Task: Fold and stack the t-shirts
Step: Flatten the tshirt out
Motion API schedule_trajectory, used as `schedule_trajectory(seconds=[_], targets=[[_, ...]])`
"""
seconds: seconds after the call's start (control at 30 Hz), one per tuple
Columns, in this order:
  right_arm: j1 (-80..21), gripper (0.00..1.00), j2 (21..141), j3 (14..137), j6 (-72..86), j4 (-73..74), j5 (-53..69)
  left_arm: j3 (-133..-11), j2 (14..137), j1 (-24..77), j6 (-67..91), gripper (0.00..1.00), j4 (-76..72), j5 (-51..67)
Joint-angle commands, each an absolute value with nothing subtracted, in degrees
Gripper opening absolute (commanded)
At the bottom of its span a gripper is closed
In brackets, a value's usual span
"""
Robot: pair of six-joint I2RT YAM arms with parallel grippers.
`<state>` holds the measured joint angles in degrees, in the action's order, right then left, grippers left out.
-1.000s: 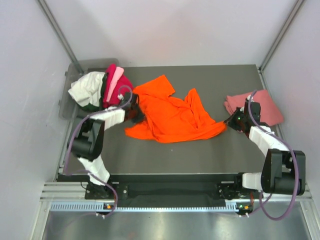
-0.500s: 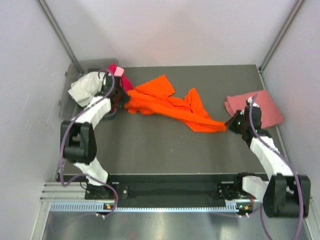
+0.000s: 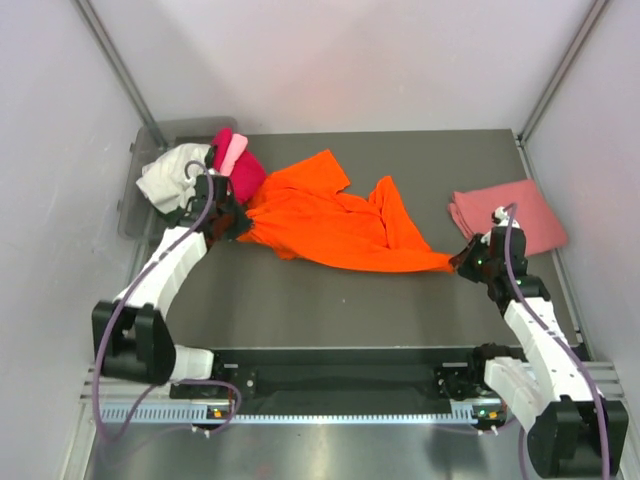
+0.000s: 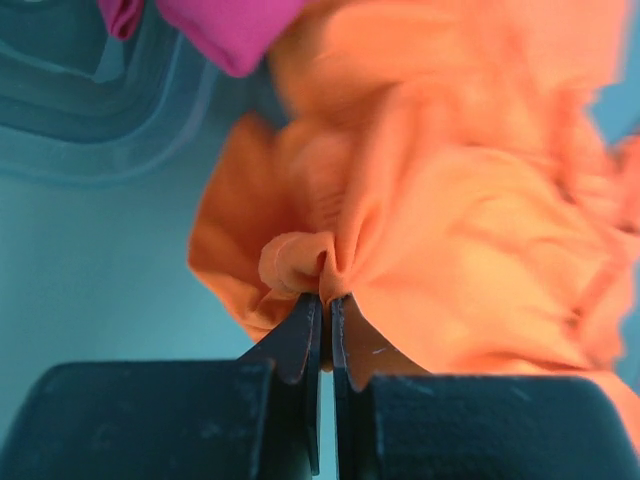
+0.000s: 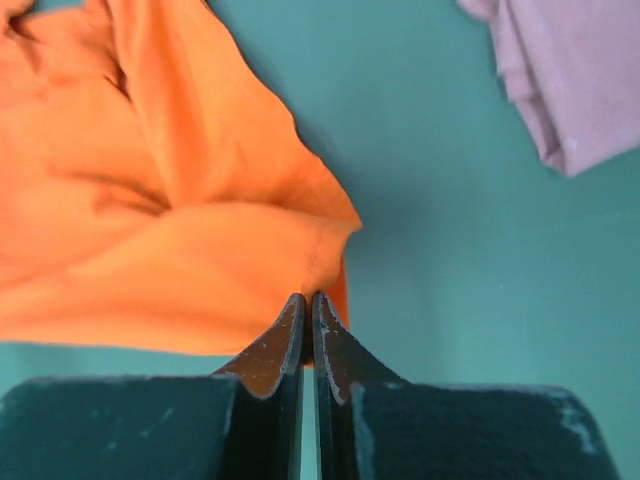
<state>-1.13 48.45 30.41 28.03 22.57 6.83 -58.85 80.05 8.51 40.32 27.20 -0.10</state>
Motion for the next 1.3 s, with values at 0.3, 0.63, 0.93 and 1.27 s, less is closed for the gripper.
schedule_trajectory(seconds=[0.3, 0.63, 0.93, 1.27], targets=[[-1.7, 0.0, 54.0, 37.3, 26.0, 19.6, 1.7, -67.0, 83.2, 8.5, 40.4, 0.0, 23.9, 7.3], [-1.5, 0.0, 61.0, 35.4, 27.7, 12.4, 0.6, -71.4, 95.5, 8.5, 38.8, 0.66, 19.9, 10.4], [-1.1, 0.0, 66.8, 35.7, 27.9, 7.1, 1.7, -60.1, 80.6, 8.5, 35.5, 0.66, 24.3, 0.5], [-0.9, 0.0, 68.7, 36.1, 27.4, 5.8, 4.4, -49.0, 78.0, 8.4, 36.7, 0.52, 22.2, -3.6]])
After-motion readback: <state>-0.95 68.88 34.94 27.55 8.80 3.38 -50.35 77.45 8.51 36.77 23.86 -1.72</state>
